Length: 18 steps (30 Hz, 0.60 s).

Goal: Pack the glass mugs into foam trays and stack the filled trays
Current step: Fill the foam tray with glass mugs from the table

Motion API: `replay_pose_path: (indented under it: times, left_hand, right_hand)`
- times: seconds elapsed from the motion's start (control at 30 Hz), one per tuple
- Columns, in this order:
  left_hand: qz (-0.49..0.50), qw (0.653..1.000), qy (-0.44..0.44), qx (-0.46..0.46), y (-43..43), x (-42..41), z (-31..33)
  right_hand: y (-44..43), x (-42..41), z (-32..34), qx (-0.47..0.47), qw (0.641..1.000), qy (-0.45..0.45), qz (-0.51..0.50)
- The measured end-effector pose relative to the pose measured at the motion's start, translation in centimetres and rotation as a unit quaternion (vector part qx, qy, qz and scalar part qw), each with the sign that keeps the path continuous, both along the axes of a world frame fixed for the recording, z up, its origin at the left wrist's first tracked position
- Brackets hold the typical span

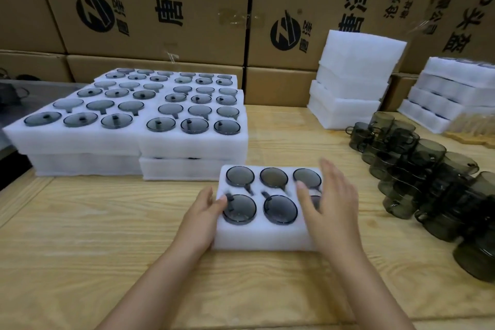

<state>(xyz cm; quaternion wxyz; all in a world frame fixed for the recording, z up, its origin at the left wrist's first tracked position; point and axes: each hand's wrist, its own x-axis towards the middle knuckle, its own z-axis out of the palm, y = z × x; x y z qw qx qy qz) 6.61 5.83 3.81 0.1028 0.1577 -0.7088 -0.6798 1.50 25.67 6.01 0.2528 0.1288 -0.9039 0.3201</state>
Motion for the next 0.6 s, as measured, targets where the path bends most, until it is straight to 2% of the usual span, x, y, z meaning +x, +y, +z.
replay_pose_path:
  times: [0.07,0.13,0.2,0.27,0.37,0.4,0.5,0.6]
  left_hand:
    - [-0.012,1.000,-0.012,0.010,0.7,0.3,0.0]
    - [-0.003,0.999,-0.007,0.038,1.7,0.7,0.3]
    - [0.007,0.999,-0.008,0.048,2.5,1.3,0.5]
    - [0.007,0.999,-0.009,0.044,3.2,1.9,0.7]
    - [-0.026,0.999,0.044,0.012,4.7,2.7,2.0]
    - [-0.039,0.997,0.066,-0.005,5.2,2.9,2.7]
    - [-0.073,0.985,0.136,-0.073,5.5,2.4,5.3]
    - [-0.061,0.967,0.190,-0.158,3.3,0.9,9.0]
  right_hand:
    - [3.0,-0.1,-0.9,-0.196,0.971,-0.139,-0.019]
    - [4.3,0.0,-1.8,-0.339,0.901,-0.267,0.052]
    - [4.7,0.2,-2.2,-0.439,0.832,-0.315,0.126]
    - [5.1,0.1,-2.2,-0.503,0.797,-0.312,0.124]
    - [6.2,-0.5,-0.8,-0.592,0.758,-0.261,0.083]
    - [6.4,-0.5,0.0,-0.611,0.750,-0.237,0.090]
    - [7.0,-0.8,3.0,-0.624,0.756,-0.171,0.102]
    - [5.7,-1.9,6.3,-0.639,0.726,-0.169,0.192]
